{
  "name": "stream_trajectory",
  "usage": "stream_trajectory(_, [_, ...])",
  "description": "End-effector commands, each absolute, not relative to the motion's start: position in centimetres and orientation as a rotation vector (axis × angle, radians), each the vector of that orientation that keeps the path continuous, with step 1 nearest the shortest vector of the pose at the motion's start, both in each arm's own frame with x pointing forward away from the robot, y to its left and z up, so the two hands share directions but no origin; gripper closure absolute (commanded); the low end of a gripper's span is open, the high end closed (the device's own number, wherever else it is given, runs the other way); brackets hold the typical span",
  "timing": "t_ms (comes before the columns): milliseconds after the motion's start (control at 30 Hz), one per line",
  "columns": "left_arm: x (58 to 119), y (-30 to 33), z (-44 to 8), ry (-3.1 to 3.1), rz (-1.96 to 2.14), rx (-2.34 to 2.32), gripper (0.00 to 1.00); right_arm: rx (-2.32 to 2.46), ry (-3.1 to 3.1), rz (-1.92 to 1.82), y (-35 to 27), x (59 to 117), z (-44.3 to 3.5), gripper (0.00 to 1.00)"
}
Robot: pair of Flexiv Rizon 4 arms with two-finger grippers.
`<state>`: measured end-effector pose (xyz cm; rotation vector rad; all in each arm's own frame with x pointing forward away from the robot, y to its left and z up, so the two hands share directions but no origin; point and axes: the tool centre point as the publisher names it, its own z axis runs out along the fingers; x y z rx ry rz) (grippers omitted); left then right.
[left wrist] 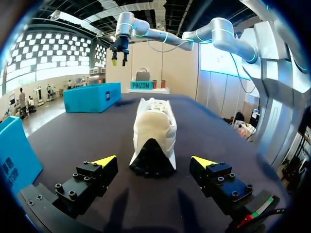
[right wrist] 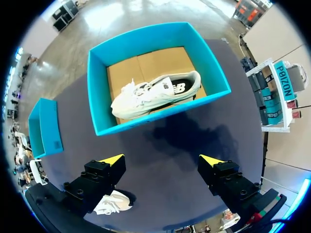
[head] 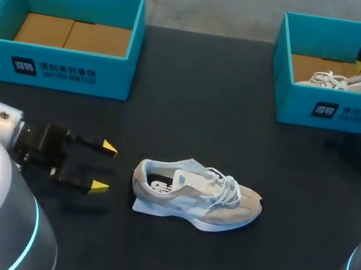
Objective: Take the shoe out of the shoebox, open the shoe tongue, remove and reinsert the insole, then place the shoe into the shoebox
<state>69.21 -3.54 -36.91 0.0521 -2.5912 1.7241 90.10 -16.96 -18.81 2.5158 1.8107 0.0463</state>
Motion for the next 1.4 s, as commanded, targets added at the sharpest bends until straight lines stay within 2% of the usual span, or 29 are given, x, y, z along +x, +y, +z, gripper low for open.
stream_trajectory(33, [70.1, -3.2, -38.2, -2.539, 1.771, 0.035, 0.0, 2.515, 1.811, 0.051, -17.0, 90.0, -18.8, 0.0])
stream_trajectory(733, [70.6, -2.9, -40.3, -2.407, 1.836, -0.049, 0.0, 2.515, 1.811, 0.051, -17.0, 90.0, -18.8, 0.0])
stream_trajectory(1400, [70.0, -7.1, -40.4, -2.388, 1.89, -0.025, 0.0, 2.515, 1.811, 0.051, -17.0, 90.0, -18.8, 0.0])
